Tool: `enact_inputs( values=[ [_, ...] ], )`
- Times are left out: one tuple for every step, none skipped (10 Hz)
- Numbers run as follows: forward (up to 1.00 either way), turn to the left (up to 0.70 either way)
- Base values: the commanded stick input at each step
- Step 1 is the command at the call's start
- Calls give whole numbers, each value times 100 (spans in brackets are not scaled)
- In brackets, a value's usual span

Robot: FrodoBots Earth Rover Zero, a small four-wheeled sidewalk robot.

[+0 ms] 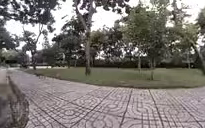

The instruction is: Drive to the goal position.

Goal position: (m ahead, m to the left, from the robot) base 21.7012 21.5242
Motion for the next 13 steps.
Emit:
enact_inputs(
  values=[
    [0, 0],
    [0, 0],
    [0, 0],
    [0, 0],
    [0, 5],
    [0, 22],
    [0, 39],
    [70, 27],
    [70, 27],
    [70, 27],
    [70, 21],
    [70, 5],
    [70, 0]
  ],
)
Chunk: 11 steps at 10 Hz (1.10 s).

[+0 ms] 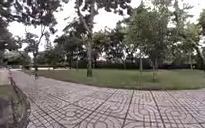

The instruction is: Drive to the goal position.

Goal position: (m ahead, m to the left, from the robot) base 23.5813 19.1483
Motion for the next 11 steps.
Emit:
enact_inputs(
  values=[
    [59, 0],
    [0, 0],
    [0, 0],
    [0, 0],
    [0, 0],
    [0, 0],
    [0, 0],
    [0, 0],
    [0, 0],
    [0, 0],
    [70, 27]
  ],
)
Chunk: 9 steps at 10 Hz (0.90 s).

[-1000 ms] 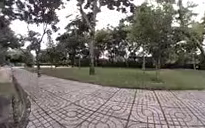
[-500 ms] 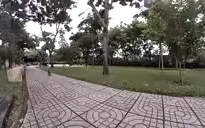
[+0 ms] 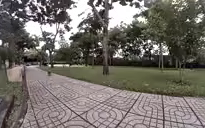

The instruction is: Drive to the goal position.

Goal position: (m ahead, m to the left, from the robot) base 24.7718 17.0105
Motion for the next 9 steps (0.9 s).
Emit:
enact_inputs(
  values=[
    [70, 27],
    [70, 0],
    [70, 0],
    [70, 0],
    [70, 23],
    [70, 2],
    [70, 0],
    [70, 0],
    [70, 0]
  ],
)
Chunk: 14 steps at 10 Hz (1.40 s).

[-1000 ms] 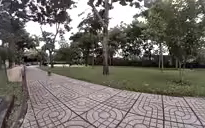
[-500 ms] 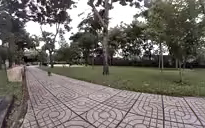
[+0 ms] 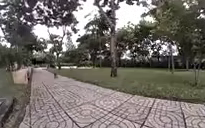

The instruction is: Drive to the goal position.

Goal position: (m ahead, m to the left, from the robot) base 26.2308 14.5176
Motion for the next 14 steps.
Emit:
enact_inputs(
  values=[
    [70, 0],
    [70, 0],
    [70, 14],
    [70, 24],
    [70, 0],
    [70, 0],
    [70, 17],
    [70, 27],
    [70, 27],
    [70, 6],
    [70, 12],
    [70, 27],
    [70, 23],
    [70, 9]
  ],
)
